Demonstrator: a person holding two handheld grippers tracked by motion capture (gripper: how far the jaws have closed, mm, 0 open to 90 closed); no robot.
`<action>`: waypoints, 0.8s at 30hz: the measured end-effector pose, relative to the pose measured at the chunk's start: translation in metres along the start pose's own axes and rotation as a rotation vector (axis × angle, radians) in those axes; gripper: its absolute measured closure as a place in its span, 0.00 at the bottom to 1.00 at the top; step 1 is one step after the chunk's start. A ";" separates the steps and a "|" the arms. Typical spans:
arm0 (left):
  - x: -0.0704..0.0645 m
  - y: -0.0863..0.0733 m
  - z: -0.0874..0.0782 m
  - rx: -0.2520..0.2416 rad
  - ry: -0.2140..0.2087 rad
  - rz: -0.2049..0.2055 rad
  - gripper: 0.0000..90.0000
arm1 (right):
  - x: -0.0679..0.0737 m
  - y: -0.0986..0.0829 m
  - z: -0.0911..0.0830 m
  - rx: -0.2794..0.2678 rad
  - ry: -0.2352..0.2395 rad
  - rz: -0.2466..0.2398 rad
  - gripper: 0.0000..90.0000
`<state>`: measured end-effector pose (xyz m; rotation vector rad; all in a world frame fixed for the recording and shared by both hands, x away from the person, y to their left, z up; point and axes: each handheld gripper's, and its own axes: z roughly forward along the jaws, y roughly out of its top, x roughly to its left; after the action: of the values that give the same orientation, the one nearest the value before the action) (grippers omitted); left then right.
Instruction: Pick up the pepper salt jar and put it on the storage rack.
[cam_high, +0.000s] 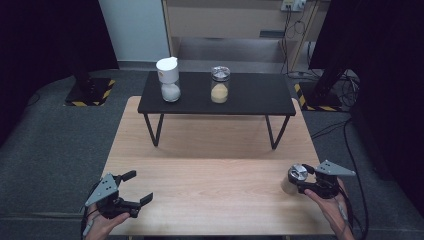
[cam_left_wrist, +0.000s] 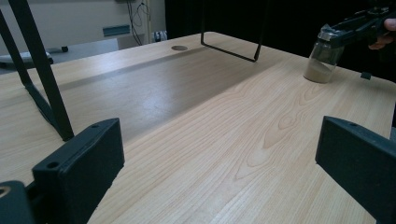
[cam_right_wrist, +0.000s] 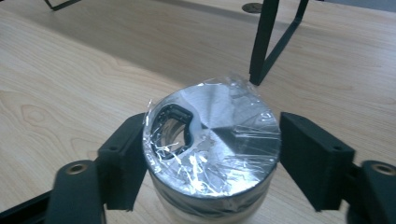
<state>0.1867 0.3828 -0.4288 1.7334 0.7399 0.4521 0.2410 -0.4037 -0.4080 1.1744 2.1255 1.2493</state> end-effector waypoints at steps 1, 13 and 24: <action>0.000 0.000 0.000 0.000 0.000 0.000 0.00 | 0.000 0.000 0.000 -0.002 0.005 -0.003 0.36; 0.000 0.000 0.000 -0.001 0.001 -0.002 0.00 | 0.003 0.000 -0.001 -0.008 -0.003 -0.039 0.38; 0.000 0.000 0.000 -0.003 0.000 -0.003 0.00 | 0.005 0.005 -0.001 0.004 -0.002 -0.064 0.39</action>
<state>0.1868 0.3830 -0.4293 1.7296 0.7420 0.4512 0.2396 -0.3996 -0.4031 1.1001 2.1477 1.2159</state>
